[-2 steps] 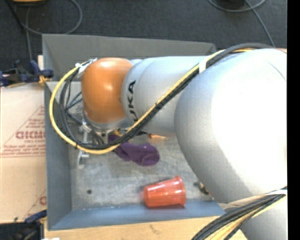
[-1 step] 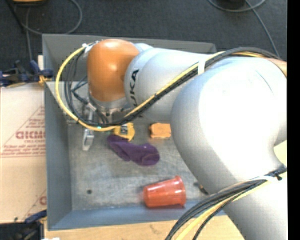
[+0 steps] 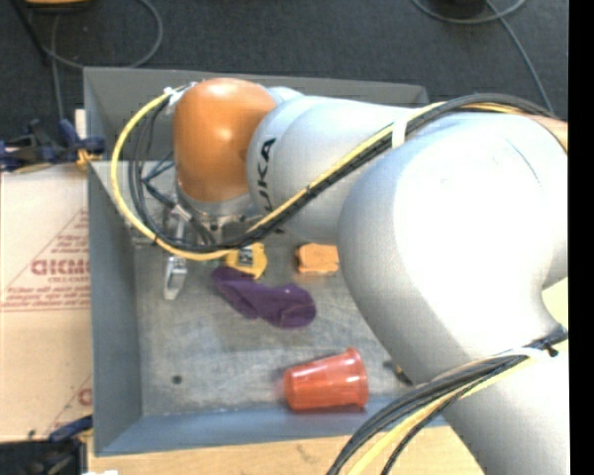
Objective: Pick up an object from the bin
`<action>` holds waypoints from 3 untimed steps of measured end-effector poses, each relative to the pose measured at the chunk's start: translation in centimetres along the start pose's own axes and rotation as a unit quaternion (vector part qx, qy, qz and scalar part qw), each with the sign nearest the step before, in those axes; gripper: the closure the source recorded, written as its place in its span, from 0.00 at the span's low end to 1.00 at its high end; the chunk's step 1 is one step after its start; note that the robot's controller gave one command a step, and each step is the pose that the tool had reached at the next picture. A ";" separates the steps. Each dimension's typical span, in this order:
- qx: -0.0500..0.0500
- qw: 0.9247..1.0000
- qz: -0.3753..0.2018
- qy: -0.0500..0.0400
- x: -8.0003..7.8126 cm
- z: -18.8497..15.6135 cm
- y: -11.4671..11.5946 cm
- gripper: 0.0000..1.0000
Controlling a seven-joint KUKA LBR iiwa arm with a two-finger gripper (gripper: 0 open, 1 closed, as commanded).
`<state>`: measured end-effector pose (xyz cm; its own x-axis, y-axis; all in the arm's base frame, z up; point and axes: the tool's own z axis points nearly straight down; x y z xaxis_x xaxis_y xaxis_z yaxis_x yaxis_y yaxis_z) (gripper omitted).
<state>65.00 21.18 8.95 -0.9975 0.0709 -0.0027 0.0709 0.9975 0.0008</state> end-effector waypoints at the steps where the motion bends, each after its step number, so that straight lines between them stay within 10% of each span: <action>1: 0.001 1.000 -0.008 0.002 1.7 -4.4 -6.5 0.00; 3: 0.000 0.994 -0.106 -0.001 1.9 -6.3 -8.9 0.00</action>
Offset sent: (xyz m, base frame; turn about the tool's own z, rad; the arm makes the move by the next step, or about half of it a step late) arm 0.0000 0.0000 0.0000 0.0000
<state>62.47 12.46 15.23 -0.9899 -0.1417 -0.0054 -0.1417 0.9899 -0.0008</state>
